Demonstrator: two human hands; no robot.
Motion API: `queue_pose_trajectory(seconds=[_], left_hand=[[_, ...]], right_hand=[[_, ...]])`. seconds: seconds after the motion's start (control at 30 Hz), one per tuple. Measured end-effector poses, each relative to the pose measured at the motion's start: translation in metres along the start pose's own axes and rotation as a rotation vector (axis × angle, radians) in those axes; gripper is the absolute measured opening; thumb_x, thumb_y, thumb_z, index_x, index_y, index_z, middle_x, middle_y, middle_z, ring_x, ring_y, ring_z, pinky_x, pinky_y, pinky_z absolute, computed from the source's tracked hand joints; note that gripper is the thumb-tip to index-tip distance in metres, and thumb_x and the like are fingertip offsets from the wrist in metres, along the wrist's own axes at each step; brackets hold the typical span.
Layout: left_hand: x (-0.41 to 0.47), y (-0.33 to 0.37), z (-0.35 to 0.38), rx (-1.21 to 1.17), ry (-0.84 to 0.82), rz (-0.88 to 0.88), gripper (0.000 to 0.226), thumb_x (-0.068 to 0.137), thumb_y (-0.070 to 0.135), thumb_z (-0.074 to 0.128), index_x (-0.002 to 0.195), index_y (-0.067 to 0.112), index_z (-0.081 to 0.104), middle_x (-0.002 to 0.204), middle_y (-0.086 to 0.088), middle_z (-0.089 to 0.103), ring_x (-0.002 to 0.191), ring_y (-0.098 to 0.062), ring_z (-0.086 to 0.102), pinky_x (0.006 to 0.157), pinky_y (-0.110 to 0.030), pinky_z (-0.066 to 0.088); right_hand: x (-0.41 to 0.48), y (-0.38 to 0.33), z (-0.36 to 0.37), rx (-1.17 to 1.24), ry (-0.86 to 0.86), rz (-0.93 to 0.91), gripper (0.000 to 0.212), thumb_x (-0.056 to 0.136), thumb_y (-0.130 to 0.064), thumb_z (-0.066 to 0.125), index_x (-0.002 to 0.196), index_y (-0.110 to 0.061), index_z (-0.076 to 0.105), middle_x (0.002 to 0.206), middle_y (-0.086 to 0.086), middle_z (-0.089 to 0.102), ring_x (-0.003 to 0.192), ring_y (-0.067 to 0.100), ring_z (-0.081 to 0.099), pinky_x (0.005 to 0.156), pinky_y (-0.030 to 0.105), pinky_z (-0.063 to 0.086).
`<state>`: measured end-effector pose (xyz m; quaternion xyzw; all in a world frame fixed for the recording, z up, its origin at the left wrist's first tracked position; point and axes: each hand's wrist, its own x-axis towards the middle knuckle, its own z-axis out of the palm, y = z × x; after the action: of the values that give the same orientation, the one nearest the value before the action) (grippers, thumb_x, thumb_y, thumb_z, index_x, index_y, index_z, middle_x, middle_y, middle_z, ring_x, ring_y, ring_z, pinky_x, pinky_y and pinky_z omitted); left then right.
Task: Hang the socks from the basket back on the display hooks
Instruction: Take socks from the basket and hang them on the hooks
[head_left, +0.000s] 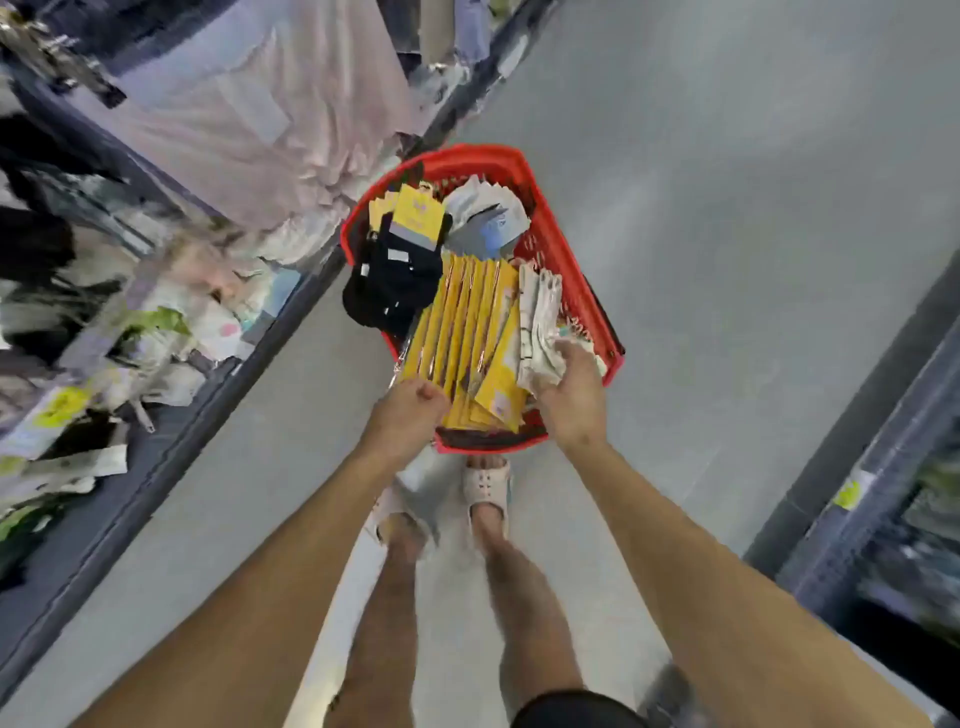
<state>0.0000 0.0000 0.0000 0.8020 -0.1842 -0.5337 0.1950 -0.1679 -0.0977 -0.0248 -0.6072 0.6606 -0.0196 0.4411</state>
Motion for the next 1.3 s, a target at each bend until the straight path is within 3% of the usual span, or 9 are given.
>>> queue_pose_trajectory(seconds=[0.07,0.17,0.33,0.5,0.6,0.77,1.0,1.13,1.3], left_hand=[[0.025,0.0,0.012,0.007,-0.021,0.017,0.015,0.093,0.014,0.051,0.082,0.011,0.06,0.086,-0.003,0.066,0.077,-0.023,0.059,0.063,-0.034,0.049],[0.047,0.0,0.031,0.026,-0.073,0.033,0.014,0.095,0.018,0.053,0.089,0.01,0.063,0.102,-0.007,0.073,0.097,-0.03,0.067,0.091,-0.047,0.053],[0.054,-0.001,0.032,0.044,-0.009,0.097,0.015,0.096,0.024,0.052,0.084,0.027,0.061,0.087,0.007,0.071,0.085,-0.02,0.068,0.068,-0.034,0.053],[0.065,0.016,-0.01,-0.086,0.464,0.35,0.012,0.098,0.019,0.056,0.091,0.028,0.059,0.078,0.016,0.062,0.068,0.002,0.059,0.059,-0.018,0.05],[0.094,0.033,-0.046,-0.116,0.665,0.4,0.016,0.095,0.023,0.059,0.11,0.026,0.054,0.106,0.01,0.053,0.09,0.001,0.055,0.075,-0.017,0.046],[0.167,0.057,-0.093,-0.075,0.364,0.09,0.07,0.085,0.047,0.068,0.141,0.018,0.036,0.138,0.0,0.046,0.125,-0.022,0.05,0.107,-0.041,0.043],[0.21,0.065,-0.093,-0.215,0.039,-0.21,0.113,0.063,0.053,0.087,0.151,0.012,0.028,0.137,-0.012,0.057,0.116,-0.034,0.062,0.096,-0.049,0.054],[0.215,0.062,-0.09,-0.147,0.034,-0.197,0.108,0.054,0.058,0.087,0.141,0.009,0.047,0.132,-0.012,0.062,0.115,-0.035,0.063,0.098,-0.049,0.054],[0.201,0.047,-0.089,-0.227,0.056,-0.138,0.078,0.05,0.056,0.089,0.112,0.014,0.068,0.107,-0.008,0.073,0.093,-0.026,0.072,0.086,-0.042,0.061]], right_hand=[[0.032,0.003,0.014,-0.004,0.027,-0.026,0.063,0.089,-0.022,0.068,0.144,-0.009,0.04,0.144,0.011,0.047,0.133,0.028,0.045,0.109,0.037,0.037],[0.072,0.008,0.035,-0.071,-0.012,0.03,0.078,0.084,-0.039,0.073,0.145,-0.009,0.034,0.145,0.011,0.048,0.134,0.031,0.045,0.108,0.049,0.041],[0.101,0.022,0.041,-0.293,-0.005,0.136,0.049,0.083,-0.021,0.06,0.126,-0.009,0.041,0.12,0.018,0.063,0.11,0.039,0.06,0.087,0.045,0.049],[0.105,0.026,0.016,-0.135,0.001,0.163,0.04,0.086,-0.013,0.046,0.125,-0.016,0.056,0.115,0.007,0.068,0.099,0.03,0.063,0.084,0.042,0.053],[0.093,0.013,-0.003,0.187,0.031,0.152,0.041,0.08,-0.01,0.048,0.113,-0.024,0.066,0.099,-0.007,0.072,0.093,0.02,0.068,0.078,0.034,0.054],[0.058,-0.027,-0.03,0.699,-0.045,0.103,0.032,0.075,-0.006,0.054,0.098,-0.02,0.07,0.08,-0.011,0.075,0.072,0.014,0.069,0.053,0.019,0.053],[0.052,-0.064,-0.007,0.989,-0.413,0.155,0.048,0.065,-0.013,0.06,0.111,-0.01,0.073,0.1,0.013,0.075,0.087,0.033,0.073,0.072,0.042,0.061],[0.062,-0.083,0.004,0.91,-0.414,0.109,0.028,0.082,-0.038,0.064,0.104,-0.026,0.078,0.105,0.008,0.077,0.092,0.027,0.075,0.065,0.034,0.061],[0.066,-0.1,0.012,0.904,-0.366,0.092,0.025,0.086,-0.036,0.066,0.107,-0.028,0.076,0.108,0.007,0.076,0.094,0.027,0.075,0.065,0.031,0.06]])
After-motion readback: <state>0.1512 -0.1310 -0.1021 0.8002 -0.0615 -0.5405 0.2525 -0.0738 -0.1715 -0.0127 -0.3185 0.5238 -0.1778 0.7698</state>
